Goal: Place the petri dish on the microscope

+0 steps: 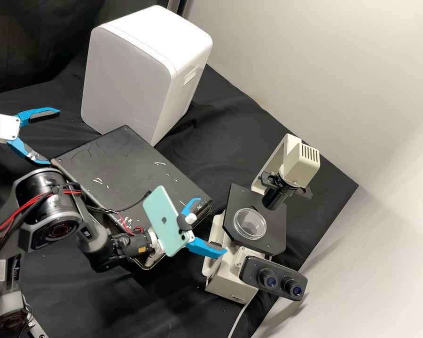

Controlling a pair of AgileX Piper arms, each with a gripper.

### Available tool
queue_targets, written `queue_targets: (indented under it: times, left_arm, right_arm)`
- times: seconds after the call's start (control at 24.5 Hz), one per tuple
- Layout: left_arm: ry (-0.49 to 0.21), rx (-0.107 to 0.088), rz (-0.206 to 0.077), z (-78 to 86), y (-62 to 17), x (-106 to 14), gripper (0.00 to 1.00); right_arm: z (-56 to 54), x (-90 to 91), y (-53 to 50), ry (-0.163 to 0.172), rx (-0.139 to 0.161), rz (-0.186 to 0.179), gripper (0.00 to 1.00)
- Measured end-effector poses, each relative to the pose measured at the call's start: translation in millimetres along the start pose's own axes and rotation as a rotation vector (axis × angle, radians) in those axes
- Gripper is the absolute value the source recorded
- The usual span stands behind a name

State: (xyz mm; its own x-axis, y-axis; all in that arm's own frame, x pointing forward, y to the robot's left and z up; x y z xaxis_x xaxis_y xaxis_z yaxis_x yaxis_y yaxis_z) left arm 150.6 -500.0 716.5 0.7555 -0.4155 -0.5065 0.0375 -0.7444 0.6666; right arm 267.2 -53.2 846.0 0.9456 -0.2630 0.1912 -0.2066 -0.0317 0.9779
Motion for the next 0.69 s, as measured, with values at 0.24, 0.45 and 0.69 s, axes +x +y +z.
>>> queue_targets:
  times: [0.24,0.45,0.69]
  left_arm:
    - [0.084,-0.005,0.060,0.3,10.5,-3.3,1.00]
    - [0.088,-0.004,0.075,-0.5,12.8,-4.1,1.00]
    - [0.090,-0.004,0.075,-0.7,12.8,-4.1,1.00]
  right_arm:
    - [-17.3,-31.7,-9.9,0.059,0.001,-0.031,1.00]
    - [-27.4,-57.0,-14.1,0.090,0.033,-0.035,1.00]
    - [-32.9,-76.5,-21.6,0.126,0.076,-0.086,1.00]
